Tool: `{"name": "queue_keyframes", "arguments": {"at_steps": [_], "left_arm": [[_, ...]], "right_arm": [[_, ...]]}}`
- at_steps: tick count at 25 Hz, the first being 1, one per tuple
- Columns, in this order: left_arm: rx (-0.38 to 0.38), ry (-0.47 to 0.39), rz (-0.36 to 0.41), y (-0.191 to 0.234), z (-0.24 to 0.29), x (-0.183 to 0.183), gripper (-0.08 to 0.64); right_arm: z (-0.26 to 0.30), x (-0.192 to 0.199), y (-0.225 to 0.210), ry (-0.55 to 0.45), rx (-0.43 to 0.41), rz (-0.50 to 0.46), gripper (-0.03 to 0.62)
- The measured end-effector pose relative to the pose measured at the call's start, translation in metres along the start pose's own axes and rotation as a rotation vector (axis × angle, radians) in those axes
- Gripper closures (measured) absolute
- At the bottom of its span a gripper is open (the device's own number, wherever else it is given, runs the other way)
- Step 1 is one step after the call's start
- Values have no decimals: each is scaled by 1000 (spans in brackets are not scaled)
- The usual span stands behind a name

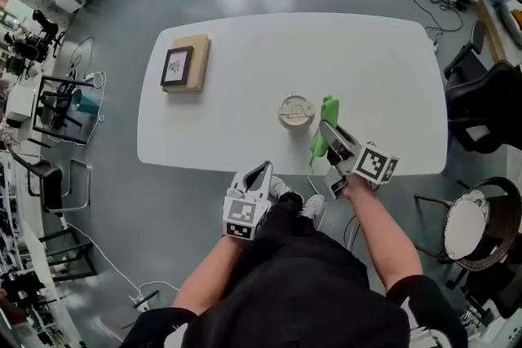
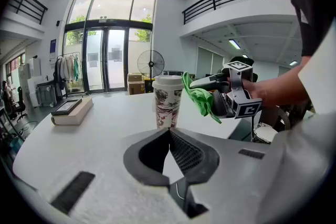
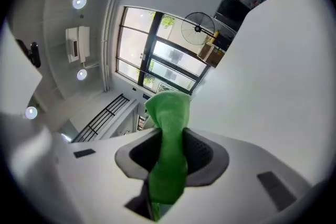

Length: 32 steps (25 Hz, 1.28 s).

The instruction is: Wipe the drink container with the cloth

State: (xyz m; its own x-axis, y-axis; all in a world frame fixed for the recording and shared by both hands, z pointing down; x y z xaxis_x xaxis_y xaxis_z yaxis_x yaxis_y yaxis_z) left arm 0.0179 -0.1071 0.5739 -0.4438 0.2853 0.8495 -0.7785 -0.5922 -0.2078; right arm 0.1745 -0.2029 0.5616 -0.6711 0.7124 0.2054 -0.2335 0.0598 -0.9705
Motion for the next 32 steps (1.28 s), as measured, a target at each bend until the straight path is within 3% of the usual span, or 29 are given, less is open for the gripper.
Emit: {"name": "queue_keyframes", "arguments": {"at_steps": [5, 9, 13, 16, 21, 26, 32], "left_arm": [[0, 5, 0, 6, 4, 1, 546], [-1, 13, -2, 8, 7, 3, 546], [15, 19, -7, 6, 12, 10, 546], [8, 21, -15, 10, 12, 9, 546], [29, 28, -64, 11, 13, 12, 546], [36, 25, -62, 10, 16, 10, 546], [39, 25, -62, 9, 21, 10, 546]], "right_arm": [[11, 1, -10, 66, 23, 79, 482], [13, 8, -22, 75, 102, 189, 480], [18, 6, -27, 83, 95, 204, 480], [26, 6, -24, 103, 37, 191, 480], [26, 8, -40, 103, 109, 230, 479], [36, 9, -56, 138, 107, 186, 477], [43, 13, -83, 181, 213, 92, 464]]}}
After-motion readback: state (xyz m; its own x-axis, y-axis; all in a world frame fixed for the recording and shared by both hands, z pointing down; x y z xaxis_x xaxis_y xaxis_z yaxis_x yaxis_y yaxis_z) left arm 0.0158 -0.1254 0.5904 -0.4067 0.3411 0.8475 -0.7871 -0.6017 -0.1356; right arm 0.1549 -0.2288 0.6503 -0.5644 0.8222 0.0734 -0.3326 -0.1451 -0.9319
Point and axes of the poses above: the fingertips, and each gripper's own axes: z forward along the fingers, y to its left, x out of its underside, the point moved 1 cm from there along -z, backward along the fingers, and after that the axes turned 15 degrees about z, right-handed, at the moved point
